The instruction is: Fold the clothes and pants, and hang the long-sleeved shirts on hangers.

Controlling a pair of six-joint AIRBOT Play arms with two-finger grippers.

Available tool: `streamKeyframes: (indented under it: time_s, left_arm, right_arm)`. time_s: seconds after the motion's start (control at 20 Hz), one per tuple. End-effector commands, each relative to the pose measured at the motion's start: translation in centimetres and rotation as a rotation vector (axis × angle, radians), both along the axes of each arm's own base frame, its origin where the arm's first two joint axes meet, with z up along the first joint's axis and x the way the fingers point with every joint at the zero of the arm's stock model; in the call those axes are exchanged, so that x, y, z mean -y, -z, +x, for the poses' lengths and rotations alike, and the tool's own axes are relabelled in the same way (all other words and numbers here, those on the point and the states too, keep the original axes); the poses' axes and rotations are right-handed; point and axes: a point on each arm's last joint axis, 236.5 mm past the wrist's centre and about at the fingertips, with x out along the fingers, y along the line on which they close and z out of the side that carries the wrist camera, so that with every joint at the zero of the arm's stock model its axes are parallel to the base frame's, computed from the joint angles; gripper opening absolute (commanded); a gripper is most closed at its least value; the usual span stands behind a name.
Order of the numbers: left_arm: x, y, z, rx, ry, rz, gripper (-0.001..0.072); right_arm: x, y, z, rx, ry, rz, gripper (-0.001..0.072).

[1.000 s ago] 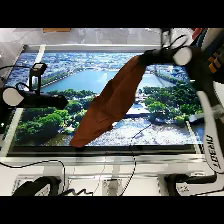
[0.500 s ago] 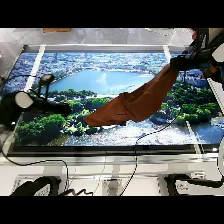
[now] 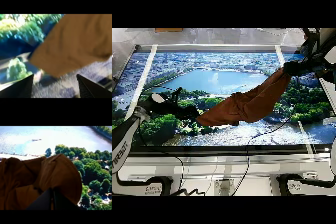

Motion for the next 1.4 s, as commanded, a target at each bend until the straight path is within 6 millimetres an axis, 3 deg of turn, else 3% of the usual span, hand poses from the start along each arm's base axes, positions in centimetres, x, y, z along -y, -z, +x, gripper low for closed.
streamKeyframes:
  time_s: [0.0,0.2,0.45,0.55,0.65,0.8,0.9,1.0,1.05,1.2,1.3,1.35]
  left_arm:
    - [0.3,2.0,0.4,-0.020,0.020,-0.032,0.0587]
    - [0.3,3.3,0.6,-0.016,0.036,-0.020,0.0587]
    - [1.7,3.9,-0.1,-0.031,0.071,-0.021,0.0559]
    - [2.5,3.8,0.0,-0.023,0.072,-0.028,0.0199]
    - [2.8,3.7,0.7,-0.002,0.048,-0.035,0.0025]
    - [4.1,1.5,2.5,0.024,-0.023,-0.128,0.0010]
    - [4.2,-1.7,4.7,0.099,-0.031,-0.160,0.0009]
    - [3.1,-7.4,7.5,0.232,-0.031,-0.176,0.0010]
    - [2.0,-10.8,8.9,0.312,-0.043,-0.180,0.0009]
    - [-3.9,-24.0,11.6,0.630,-0.136,-0.151,0.0009]
    - [-8.4,-32.5,11.1,0.833,-0.218,-0.104,0.0010]
    - [-10.2,-35.8,10.3,0.917,-0.261,-0.078,0.0010]
  right_arm:
    - [0.1,-0.2,0.2,0.013,0.001,-0.001,0.0013]
    - [0.0,-0.4,0.4,0.025,0.002,0.002,0.0013]
    - [-0.3,-0.5,0.5,0.029,-0.002,0.017,0.0013]
    - [-0.3,-0.5,0.5,0.029,-0.002,0.017,0.0013]
    - [-0.3,-0.5,0.5,0.029,-0.002,0.017,0.0013]
    - [-0.3,-0.6,0.5,0.030,-0.002,0.015,0.0013]
    - [0.0,-1.0,0.5,0.046,0.004,0.005,0.0013]
    - [1.1,-2.1,0.5,0.081,0.024,-0.041,0.0013]
    - [2.0,-2.8,0.3,0.102,0.041,-0.065,0.0013]
    - [4.0,-6.5,-0.3,0.207,0.094,-0.084,0.0013]
    - [5.3,-9.6,-1.0,0.297,0.130,-0.089,0.0013]
    - [5.7,-10.9,-1.5,0.330,0.147,-0.088,0.0013]
